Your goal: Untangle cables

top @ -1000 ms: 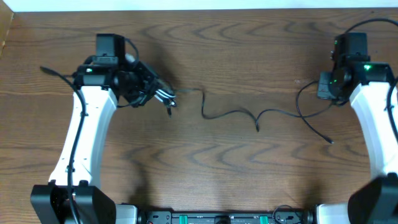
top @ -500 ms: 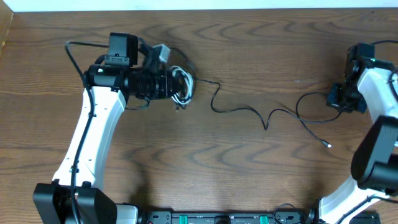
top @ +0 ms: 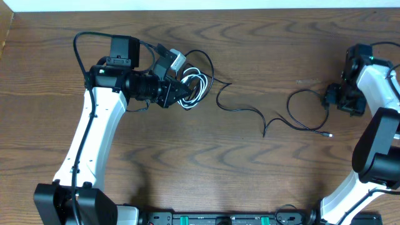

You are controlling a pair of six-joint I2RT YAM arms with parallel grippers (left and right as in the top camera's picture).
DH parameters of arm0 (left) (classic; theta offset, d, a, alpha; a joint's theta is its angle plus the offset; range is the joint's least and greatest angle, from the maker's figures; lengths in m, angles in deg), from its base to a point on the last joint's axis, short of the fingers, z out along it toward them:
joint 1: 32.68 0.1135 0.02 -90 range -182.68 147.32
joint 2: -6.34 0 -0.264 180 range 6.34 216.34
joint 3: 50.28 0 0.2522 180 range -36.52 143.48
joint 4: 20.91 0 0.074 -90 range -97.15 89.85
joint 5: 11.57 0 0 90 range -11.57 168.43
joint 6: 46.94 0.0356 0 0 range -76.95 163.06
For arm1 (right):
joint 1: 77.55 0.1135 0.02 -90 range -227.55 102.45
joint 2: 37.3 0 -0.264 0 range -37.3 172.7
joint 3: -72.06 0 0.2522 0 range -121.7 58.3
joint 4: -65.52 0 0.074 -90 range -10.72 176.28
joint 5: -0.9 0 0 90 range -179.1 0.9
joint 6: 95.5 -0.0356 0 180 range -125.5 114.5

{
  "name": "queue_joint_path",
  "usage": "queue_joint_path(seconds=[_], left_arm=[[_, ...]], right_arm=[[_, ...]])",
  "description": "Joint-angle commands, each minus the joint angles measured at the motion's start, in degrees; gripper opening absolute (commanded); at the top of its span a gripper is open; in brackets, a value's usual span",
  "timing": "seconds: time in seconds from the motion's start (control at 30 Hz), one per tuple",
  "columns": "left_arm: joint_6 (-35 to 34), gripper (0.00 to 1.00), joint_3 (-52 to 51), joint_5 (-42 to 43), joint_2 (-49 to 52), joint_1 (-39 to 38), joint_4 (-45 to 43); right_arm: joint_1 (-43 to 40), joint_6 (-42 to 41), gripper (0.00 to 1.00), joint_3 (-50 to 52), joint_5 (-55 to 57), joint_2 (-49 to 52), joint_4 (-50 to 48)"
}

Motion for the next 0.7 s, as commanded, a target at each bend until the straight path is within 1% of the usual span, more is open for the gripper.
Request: queue_joint_path(seconds=[0.0,0.03,0.1,0.13,0.17,0.2,0.23,0.27,0.3,0.33,0.4,0.47,0.6,0.67], left_arm=[[6.82,0.08,-0.76,2.19,-0.42,-0.13,0.42],[7.89,0.08,-0.76,2.14,-0.42,-0.13,0.7],[10.99,0.08,-0.76,2.16,-0.42,-0.13,2.19],[12.81,0.08,-0.76,2.14,-0.42,-0.13,3.23],[15.43,0.08,-0.76,2.14,-0.42,-0.13,4.9],[17.97,0.07,-0.76,2.12,-0.42,-0.13,6.45],[21.53,0.08,-0.76,2.12,-0.42,-0.13,8.68],[24.48,0.08,-0.83,2.12,-0.42,-0.13,10.49],[28.24,0.08,-0.92,2.12,-0.42,-0.13,12.7],[30.88,0.08,-1.05,2.12,-0.42,-0.13,14.16],[34.99,0.08,-1.68,2.12,-0.42,-0.13,15.72],[36.3,0.08,-2.34,2.14,-0.39,-0.13,15.56],[38.91,0.08,-3.56,2.12,-0.37,-0.13,15.3],[40.06,0.08,-3.98,2.14,-0.35,-0.13,15.3]], right_arm=[[0.35,1.11,0.73,-9.62,-1.68,-0.13,4.59],[0.52,1.11,0.73,-11.98,-3.76,-0.13,6.16],[1.01,1.09,0.73,-16.35,-11.93,-0.13,8.52],[1.25,1.11,0.75,-18.05,-17.38,-0.13,9.25],[1.53,1.11,0.81,-19.61,-24.52,-0.13,9.73],[1.79,1.09,0.9,-20.35,-30.69,-0.13,9.79],[2.05,1.09,0.93,-20.65,-36.89,-0.13,9.6],[2.36,1.09,0.88,-20.59,-42.91,-0.13,9.46],[2.82,1.07,0.8,-20.31,-47.98,-0.09,9.38],[3.34,1.07,0.76,-19.91,-51.04,0.0,9.25],[4.83,1.03,0.75,-19.1,-55.21,0.02,9.25],[6.71,-0.2,0.78,-18.32,-56.39,0.02,9.22],[11.93,-5.97,0.78,-15.82,-56.35,0.02,7.76],[15.17,-10.78,0.77,-13.9,-56.33,0.04,5.22]])
